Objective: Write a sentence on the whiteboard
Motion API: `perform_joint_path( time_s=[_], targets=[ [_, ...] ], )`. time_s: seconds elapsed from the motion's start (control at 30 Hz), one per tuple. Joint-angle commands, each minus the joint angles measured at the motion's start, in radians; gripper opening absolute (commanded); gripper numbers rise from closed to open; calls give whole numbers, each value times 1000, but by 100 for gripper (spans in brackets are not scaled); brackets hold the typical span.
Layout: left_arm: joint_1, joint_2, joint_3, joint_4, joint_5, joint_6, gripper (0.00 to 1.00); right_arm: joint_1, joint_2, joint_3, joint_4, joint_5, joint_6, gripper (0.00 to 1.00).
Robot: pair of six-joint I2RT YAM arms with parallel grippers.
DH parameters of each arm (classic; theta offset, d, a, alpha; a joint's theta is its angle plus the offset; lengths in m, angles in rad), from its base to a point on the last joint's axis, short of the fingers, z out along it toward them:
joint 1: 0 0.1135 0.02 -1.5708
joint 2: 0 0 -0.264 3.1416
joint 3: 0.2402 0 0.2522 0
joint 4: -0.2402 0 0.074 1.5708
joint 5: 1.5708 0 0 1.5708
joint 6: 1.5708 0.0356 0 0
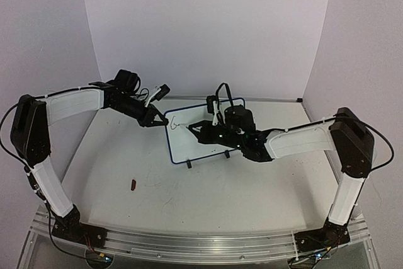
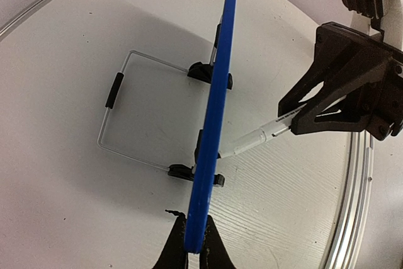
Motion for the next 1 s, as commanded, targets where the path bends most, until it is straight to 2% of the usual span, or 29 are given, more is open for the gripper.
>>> perform_joint_path(
  time_s=[0.0, 0.7, 0.97],
  targets=[
    [-12, 32, 7, -44, -73, 29, 0, -12, 19, 47, -21, 21, -6, 0],
    [-12, 32, 9, -45, -76, 30, 0, -11, 54, 30, -54, 21, 20, 0],
    [-12, 32, 7, -46, -79, 30, 0, -12, -5, 19, -22, -91, -9, 0]
  ],
)
